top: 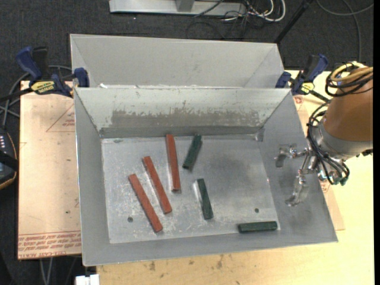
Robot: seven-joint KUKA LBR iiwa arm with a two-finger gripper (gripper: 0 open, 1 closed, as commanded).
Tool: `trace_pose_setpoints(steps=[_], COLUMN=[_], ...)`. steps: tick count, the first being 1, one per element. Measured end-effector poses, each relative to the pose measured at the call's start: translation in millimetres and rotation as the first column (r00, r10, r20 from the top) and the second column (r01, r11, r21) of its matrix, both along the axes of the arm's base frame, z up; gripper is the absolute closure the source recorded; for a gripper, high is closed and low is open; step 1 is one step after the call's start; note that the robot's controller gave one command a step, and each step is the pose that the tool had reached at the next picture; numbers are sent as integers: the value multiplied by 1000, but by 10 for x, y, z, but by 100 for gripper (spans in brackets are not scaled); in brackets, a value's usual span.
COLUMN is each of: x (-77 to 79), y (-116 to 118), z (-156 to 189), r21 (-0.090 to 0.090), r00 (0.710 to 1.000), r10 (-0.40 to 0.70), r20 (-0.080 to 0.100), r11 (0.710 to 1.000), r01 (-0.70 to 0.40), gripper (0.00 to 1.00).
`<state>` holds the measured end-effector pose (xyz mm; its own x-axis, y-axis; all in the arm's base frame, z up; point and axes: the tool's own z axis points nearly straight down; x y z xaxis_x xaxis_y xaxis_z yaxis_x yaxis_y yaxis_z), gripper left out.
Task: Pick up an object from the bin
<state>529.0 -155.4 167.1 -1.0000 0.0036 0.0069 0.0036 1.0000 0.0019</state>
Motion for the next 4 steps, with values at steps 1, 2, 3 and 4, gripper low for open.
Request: trace_pose_setpoints(steps=[1,2,3,4], x=[-420,-437,-466,-247], y=[626,523,523,515], z=[-128,-978,-968,710], r21=[2,-3,-2,-6], r00=[992,995,995,968], r10=[129,94,97,250], r20=[3,20,10,18], r11=[992,996,995,968], r01=[-129,-94,-97,-250], gripper=[0,0,100,100])
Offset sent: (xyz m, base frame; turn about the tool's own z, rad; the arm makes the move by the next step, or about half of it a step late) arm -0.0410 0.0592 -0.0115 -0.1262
